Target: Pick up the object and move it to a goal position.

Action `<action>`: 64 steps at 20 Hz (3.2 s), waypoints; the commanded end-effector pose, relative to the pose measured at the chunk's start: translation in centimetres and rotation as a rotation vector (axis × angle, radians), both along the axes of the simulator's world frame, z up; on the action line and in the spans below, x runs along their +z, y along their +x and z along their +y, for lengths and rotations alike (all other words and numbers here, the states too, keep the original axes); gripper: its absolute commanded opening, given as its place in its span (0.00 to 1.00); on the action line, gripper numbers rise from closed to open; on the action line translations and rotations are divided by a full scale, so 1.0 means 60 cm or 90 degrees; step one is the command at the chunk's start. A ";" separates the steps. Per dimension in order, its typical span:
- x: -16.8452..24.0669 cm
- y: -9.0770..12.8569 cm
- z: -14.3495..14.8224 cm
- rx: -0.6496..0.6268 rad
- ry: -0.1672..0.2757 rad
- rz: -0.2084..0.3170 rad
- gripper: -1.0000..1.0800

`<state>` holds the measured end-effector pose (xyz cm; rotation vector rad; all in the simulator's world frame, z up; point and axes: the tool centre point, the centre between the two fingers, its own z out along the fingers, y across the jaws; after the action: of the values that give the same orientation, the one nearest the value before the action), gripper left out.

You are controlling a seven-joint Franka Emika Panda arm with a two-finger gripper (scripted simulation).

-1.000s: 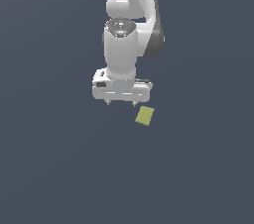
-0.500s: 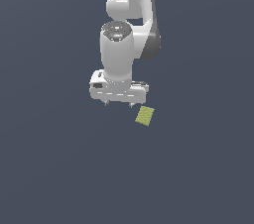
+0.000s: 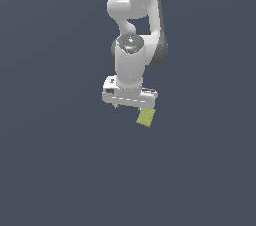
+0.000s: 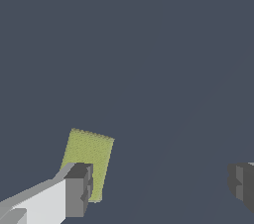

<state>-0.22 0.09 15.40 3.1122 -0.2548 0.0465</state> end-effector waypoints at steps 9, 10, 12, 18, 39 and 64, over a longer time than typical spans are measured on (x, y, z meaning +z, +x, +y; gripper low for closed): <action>-0.102 -0.043 0.105 -0.083 0.011 0.010 0.96; -0.109 -0.048 0.113 -0.090 0.012 0.011 0.96; -0.123 -0.056 0.127 -0.102 0.013 0.012 0.96; -0.150 -0.073 0.153 -0.126 0.015 0.016 0.96; -0.236 -0.079 0.160 -0.132 0.015 0.017 0.96; -0.188 -0.079 0.124 -0.132 0.015 0.017 0.00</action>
<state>-5.06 8.06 3.32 3.0876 -0.5785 -0.0039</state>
